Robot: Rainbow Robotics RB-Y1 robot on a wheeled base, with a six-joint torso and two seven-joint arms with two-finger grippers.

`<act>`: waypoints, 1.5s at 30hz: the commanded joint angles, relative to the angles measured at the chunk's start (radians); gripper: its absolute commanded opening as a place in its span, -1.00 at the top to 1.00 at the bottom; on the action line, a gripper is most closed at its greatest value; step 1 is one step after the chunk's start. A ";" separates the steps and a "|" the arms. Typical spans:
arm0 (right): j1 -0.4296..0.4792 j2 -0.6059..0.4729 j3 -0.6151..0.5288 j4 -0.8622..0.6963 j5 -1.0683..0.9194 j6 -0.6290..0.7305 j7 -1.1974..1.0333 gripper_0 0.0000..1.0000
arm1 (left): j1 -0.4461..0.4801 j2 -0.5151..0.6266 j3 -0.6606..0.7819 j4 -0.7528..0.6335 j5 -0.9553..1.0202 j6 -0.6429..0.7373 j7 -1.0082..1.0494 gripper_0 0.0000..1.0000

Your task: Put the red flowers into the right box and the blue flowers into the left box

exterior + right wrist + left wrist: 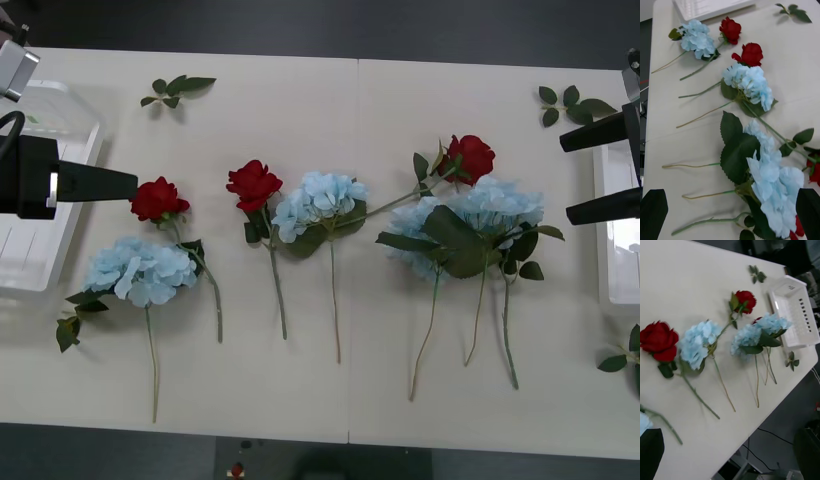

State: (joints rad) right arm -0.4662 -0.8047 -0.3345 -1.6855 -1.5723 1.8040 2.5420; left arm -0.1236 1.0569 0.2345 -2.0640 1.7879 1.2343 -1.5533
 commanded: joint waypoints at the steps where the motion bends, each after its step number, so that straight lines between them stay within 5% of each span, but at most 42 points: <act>1: 0.005 -0.064 0.005 -0.017 0.037 -0.005 -0.137 -1.00 | 0.141 0.022 0.082 -0.050 -0.051 0.030 0.125 -1.00; 9: 0.058 -0.082 0.012 -0.025 0.109 -0.008 -0.457 -1.00 | 0.364 0.020 0.169 -0.077 -0.193 0.028 0.185 -1.00; 16: 0.126 -0.083 0.048 -0.095 0.215 -0.066 -0.697 -1.00 | 0.427 0.014 0.138 -0.119 -0.352 0.027 0.349 -1.00; 24: 0.228 -0.082 0.117 -0.227 0.399 -0.147 -1.003 -1.00 | 0.386 -0.060 -0.001 -0.159 -0.579 0.027 0.530 -1.00; 37: 0.235 -0.079 0.322 -0.226 0.563 -0.253 -1.286 -1.00 | 0.260 -0.130 -0.247 -0.145 -0.837 0.025 0.567 -1.00; 45: 0.235 -0.080 0.434 -0.187 0.610 -0.357 -1.408 -1.00 | 0.160 -0.132 -0.385 -0.024 -0.875 -0.036 0.572 -1.00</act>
State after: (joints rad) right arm -0.2165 -0.8550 0.0820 -1.8783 -0.9751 1.4715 1.1891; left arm 0.0762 0.9174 -0.1290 -2.1190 0.9315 1.2210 -1.0119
